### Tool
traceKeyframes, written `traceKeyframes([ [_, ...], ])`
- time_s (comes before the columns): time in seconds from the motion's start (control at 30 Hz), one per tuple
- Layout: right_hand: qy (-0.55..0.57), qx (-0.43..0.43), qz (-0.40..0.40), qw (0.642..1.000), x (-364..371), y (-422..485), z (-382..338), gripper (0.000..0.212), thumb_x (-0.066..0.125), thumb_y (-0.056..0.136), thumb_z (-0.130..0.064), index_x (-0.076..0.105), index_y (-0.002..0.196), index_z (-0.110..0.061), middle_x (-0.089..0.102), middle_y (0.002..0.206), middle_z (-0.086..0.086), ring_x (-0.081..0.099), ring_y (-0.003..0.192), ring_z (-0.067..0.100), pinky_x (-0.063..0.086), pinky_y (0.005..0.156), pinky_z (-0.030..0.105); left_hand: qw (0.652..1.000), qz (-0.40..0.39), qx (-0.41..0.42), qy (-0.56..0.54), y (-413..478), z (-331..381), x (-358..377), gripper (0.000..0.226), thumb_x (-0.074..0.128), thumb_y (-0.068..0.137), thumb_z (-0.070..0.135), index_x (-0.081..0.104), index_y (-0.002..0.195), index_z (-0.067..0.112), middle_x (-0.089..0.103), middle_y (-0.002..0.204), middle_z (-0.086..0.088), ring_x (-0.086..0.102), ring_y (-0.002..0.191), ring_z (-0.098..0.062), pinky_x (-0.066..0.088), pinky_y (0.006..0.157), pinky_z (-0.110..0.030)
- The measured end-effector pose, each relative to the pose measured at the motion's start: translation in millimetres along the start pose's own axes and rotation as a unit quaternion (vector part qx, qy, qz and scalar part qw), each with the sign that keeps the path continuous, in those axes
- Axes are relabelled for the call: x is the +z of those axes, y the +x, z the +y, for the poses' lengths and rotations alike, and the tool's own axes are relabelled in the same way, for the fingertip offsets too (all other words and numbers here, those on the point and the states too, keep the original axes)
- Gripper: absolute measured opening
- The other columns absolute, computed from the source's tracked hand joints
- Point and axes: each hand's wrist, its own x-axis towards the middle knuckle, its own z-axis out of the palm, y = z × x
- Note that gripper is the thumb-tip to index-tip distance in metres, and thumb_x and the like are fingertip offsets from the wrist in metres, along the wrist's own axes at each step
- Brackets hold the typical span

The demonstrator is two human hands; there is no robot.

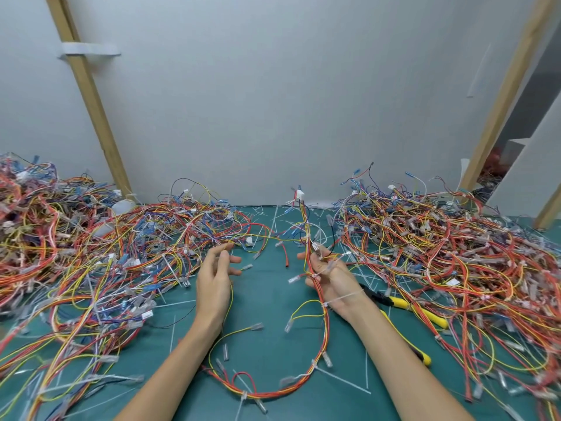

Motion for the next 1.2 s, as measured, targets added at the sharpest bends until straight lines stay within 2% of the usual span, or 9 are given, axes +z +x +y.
traceKeyframes([
  [0.2, -0.059, -0.02, 0.032, 0.998, 2, 3, 4, 0.016, 0.045, 0.101, -0.001, 0.058, 0.1, -0.011, 0.073, 0.083, 0.01, 0.033, 0.039, 0.005, 0.04, 0.043, 0.018, 1.0, 0.008, 0.022, -0.01, -4, 3, 2, 0.038, 0.045, 0.102, 0.023, 0.066, 0.074, 0.009, 0.066, 0.072, -0.001, 0.06, 0.065, -0.007, 0.046, 0.063, -0.013],
  [0.37, -0.014, -0.028, 0.051, 0.998, 0, -4, 2, 0.013, 0.045, 0.101, -0.001, 0.053, 0.101, -0.011, 0.073, 0.081, 0.008, 0.033, 0.039, 0.004, 0.037, 0.043, 0.017, 1.0, -0.026, 0.004, -0.013, -9, 4, 0, 0.048, 0.051, 0.099, 0.028, 0.064, 0.059, 0.006, 0.061, 0.052, 0.003, 0.054, 0.051, -0.004, 0.044, 0.056, -0.012],
  [0.6, -0.029, -0.05, 0.082, 0.995, 2, -16, 4, 0.016, 0.044, 0.101, 0.0, 0.053, 0.095, -0.012, 0.072, 0.082, 0.009, 0.033, 0.04, 0.004, 0.036, 0.043, 0.017, 0.998, -0.059, -0.014, 0.009, -8, 1, -4, 0.041, 0.049, 0.099, 0.031, 0.059, 0.067, 0.008, 0.051, 0.058, 0.001, 0.039, 0.039, -0.008, 0.036, 0.043, -0.021],
  [0.77, -0.04, -0.051, 0.086, 0.994, 1, -18, 5, 0.014, 0.046, 0.101, -0.002, 0.056, 0.097, -0.012, 0.072, 0.081, 0.006, 0.032, 0.04, 0.004, 0.035, 0.044, 0.016, 0.998, -0.041, -0.01, 0.052, -7, -1, -3, 0.031, 0.049, 0.101, 0.022, 0.064, 0.077, 0.01, 0.064, 0.075, 0.001, 0.044, 0.038, -0.009, 0.045, 0.052, -0.03],
  [0.9, -0.075, -0.071, 0.077, 0.992, 1, -19, 8, 0.013, 0.05, 0.1, -0.004, 0.059, 0.096, -0.013, 0.074, 0.084, 0.006, 0.034, 0.039, 0.002, 0.035, 0.042, 0.015, 0.994, -0.024, 0.017, 0.109, -8, -1, -3, 0.022, 0.05, 0.1, 0.016, 0.064, 0.084, 0.02, 0.071, 0.087, 0.002, 0.058, 0.046, -0.005, 0.047, 0.053, -0.018],
  [0.97, -0.095, -0.079, 0.071, 0.99, 1, -20, 9, 0.015, 0.052, 0.099, -0.006, 0.061, 0.093, -0.016, 0.074, 0.089, 0.007, 0.034, 0.041, 0.003, 0.034, 0.043, 0.016, 0.987, -0.013, 0.051, 0.155, -10, 1, -3, 0.017, 0.051, 0.098, 0.008, 0.064, 0.096, 0.019, 0.07, 0.095, 0.001, 0.066, 0.07, -0.006, 0.051, 0.071, -0.02],
  [1.07, -0.092, -0.079, 0.066, 0.99, 0, -20, 9, 0.012, 0.054, 0.097, -0.008, 0.063, 0.095, -0.016, 0.075, 0.092, 0.007, 0.034, 0.042, 0.004, 0.036, 0.044, 0.016, 0.937, 0.01, 0.207, 0.281, -15, 4, -3, 0.023, 0.054, 0.094, 0.004, 0.062, 0.114, 0.012, 0.062, 0.112, -0.001, 0.055, 0.107, -0.018, 0.04, 0.099, -0.033],
  [1.13, -0.082, -0.074, 0.065, 0.992, 0, -19, 8, 0.008, 0.055, 0.096, -0.008, 0.061, 0.098, -0.013, 0.075, 0.089, 0.006, 0.036, 0.043, 0.003, 0.037, 0.045, 0.015, 0.908, 0.004, 0.291, 0.3, -20, 12, -1, 0.023, 0.054, 0.092, 0.009, 0.061, 0.114, 0.011, 0.059, 0.112, -0.001, 0.051, 0.107, -0.017, 0.037, 0.098, -0.03],
  [1.2, -0.075, -0.071, 0.067, 0.992, 0, -18, 6, 0.008, 0.054, 0.097, -0.007, 0.06, 0.094, -0.013, 0.074, 0.086, 0.005, 0.036, 0.043, 0.004, 0.036, 0.045, 0.015, 0.917, -0.052, 0.31, 0.247, -31, 22, 4, 0.014, 0.054, 0.091, 0.014, 0.061, 0.103, 0.014, 0.059, 0.098, 0.005, 0.054, 0.092, -0.009, 0.04, 0.086, -0.019],
])
